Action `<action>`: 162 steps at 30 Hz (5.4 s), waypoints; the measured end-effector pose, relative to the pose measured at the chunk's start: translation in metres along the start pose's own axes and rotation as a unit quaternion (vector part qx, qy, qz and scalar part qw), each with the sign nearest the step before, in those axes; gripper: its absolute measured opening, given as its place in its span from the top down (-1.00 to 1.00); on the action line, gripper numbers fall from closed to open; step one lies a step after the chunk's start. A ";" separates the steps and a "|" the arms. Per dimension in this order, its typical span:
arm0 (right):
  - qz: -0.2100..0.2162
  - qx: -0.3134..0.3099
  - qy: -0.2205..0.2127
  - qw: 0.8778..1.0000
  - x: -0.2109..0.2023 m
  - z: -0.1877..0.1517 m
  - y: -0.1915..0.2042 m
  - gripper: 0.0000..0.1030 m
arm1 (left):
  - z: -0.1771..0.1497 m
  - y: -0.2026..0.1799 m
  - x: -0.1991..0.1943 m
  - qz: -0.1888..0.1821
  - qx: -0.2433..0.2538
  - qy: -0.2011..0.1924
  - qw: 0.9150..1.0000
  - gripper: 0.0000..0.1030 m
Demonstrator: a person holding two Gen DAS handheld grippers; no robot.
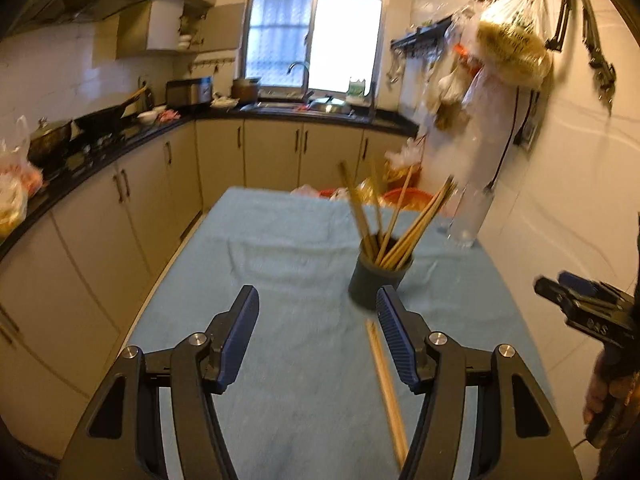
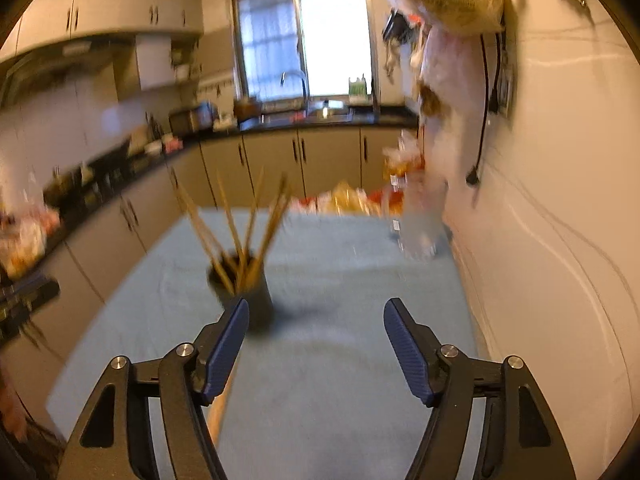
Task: Organize utensils
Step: 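Lower both open tools toward the last chopsticks on the towel, then close the left tool on one chopstick while the right tool grasps the other, then lift both held chopsticks and carry them above the black holder cup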
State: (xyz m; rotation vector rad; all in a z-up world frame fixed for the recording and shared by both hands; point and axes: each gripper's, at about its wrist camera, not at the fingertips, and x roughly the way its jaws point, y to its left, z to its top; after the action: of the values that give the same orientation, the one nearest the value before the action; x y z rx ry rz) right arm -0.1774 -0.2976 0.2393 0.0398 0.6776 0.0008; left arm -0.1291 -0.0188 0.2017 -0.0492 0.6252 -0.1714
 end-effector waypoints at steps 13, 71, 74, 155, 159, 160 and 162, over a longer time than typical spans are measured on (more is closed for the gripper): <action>0.112 -0.038 0.147 0.982 0.083 -0.107 0.068 -0.01 | -0.087 0.035 0.045 0.049 -0.027 0.103 0.993 -0.17; 0.092 0.110 0.184 0.972 0.083 -0.144 -0.003 0.51 | -0.122 -0.036 0.098 -0.083 0.060 0.275 0.956 0.68; 0.099 0.109 0.194 0.970 0.087 -0.140 -0.002 0.45 | -0.108 -0.037 0.110 -0.070 0.062 0.265 0.960 0.42; 0.050 0.045 -0.153 0.986 -0.097 -0.037 0.026 0.85 | -0.031 -0.017 -0.089 -0.030 0.042 -0.066 0.996 0.89; 0.053 0.041 -0.151 0.986 -0.093 -0.028 0.027 0.85 | -0.014 -0.019 -0.091 -0.039 0.059 -0.073 0.995 0.89; 0.054 0.041 -0.149 0.986 -0.091 -0.024 0.027 0.85 | -0.009 -0.020 -0.092 -0.041 0.064 -0.076 0.994 0.89; 0.057 0.041 -0.150 0.986 -0.088 -0.017 0.026 0.85 | 0.004 -0.023 -0.092 -0.047 0.072 -0.081 0.993 0.89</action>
State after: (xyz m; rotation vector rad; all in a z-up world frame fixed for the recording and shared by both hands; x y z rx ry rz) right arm -0.2565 -0.2720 0.2828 0.1547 0.3737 0.0757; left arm -0.2032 -0.0257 0.2603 0.0456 0.4468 -0.3004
